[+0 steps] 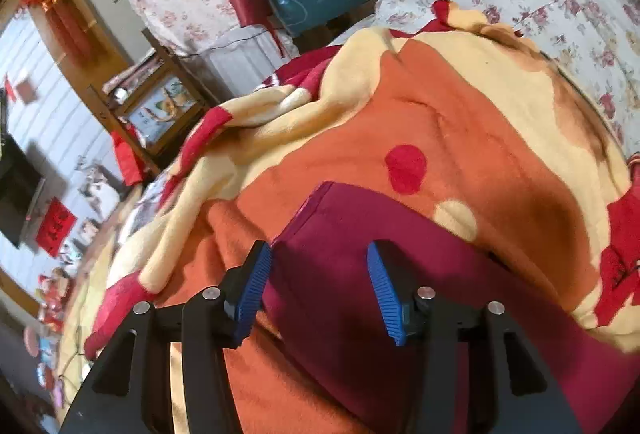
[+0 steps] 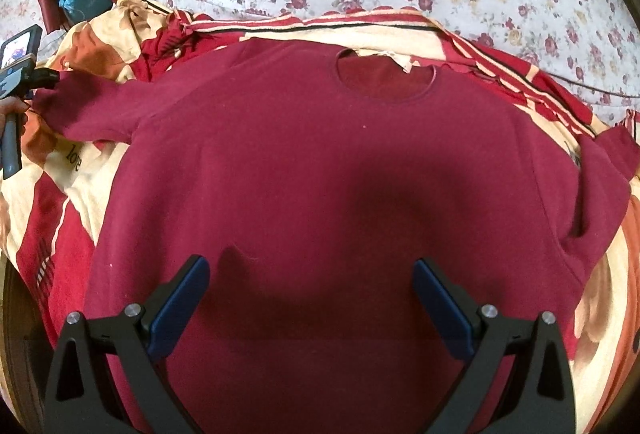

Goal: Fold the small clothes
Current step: 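Grasp the sleeve cuff with the left gripper and lift it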

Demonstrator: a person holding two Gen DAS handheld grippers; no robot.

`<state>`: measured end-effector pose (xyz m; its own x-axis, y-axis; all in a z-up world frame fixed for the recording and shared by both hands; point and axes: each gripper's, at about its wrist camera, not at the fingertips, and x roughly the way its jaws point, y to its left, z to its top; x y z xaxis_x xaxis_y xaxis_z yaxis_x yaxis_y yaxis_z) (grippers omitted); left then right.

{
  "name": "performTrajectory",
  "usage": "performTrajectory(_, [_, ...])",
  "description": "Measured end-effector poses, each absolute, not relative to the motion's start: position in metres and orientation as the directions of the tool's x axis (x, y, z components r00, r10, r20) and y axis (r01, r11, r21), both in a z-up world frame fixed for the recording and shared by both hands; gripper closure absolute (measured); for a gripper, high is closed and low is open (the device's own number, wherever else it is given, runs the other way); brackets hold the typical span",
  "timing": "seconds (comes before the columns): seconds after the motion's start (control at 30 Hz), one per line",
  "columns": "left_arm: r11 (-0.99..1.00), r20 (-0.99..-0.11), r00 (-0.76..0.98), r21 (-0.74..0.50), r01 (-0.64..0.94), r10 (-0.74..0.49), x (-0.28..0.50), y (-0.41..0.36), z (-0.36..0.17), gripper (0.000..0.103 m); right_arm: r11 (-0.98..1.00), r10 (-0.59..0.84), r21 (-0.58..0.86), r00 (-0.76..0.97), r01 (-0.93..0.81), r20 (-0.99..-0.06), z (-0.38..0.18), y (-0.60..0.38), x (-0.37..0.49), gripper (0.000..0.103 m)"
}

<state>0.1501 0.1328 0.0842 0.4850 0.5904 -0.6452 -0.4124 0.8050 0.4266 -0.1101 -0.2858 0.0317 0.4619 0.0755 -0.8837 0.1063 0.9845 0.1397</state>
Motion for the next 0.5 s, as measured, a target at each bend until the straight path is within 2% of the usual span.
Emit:
performTrajectory(0.03, [0.833, -0.668, 0.503, 0.388, -0.393, 0.548, 0.149, 0.135, 0.085, 0.096, 0.984, 0.076, 0.141, 0.462, 0.107, -0.883, 0.032, -0.286, -0.111, 0.000])
performTrajectory(0.1, [0.868, -0.691, 0.531, 0.333, -0.368, 0.490, 0.144, 0.136, 0.087, 0.103, 0.984, 0.077, 0.144, 0.465, 0.110, -0.882, 0.032, -0.287, -0.112, 0.000])
performTrajectory(0.2, [0.871, -0.667, 0.562, 0.343, -0.351, 0.489, 0.133, 0.125, 0.092, 0.103, 0.982, 0.078, 0.151, 0.474, 0.117, -0.877, 0.034, -0.288, -0.114, 0.000])
performTrajectory(0.3, [0.903, -0.642, 0.635, 0.297, -0.312, 0.430, 0.109, 0.101, 0.109, 0.103, 0.981, 0.079, 0.153, 0.476, 0.119, -0.876, 0.036, -0.289, -0.116, 0.000])
performTrajectory(0.4, [0.945, -0.620, 0.713, 0.226, -0.236, 0.327, 0.077, 0.066, 0.133, 0.103, 0.980, 0.078, 0.155, 0.483, 0.122, -0.872, 0.039, -0.290, -0.118, 0.000])
performTrajectory(0.5, [0.992, -0.647, 0.752, 0.106, -0.070, 0.123, 0.044, 0.020, 0.152, 0.103, 0.979, 0.083, 0.164, 0.496, 0.123, -0.864, 0.044, -0.294, -0.121, 0.000])
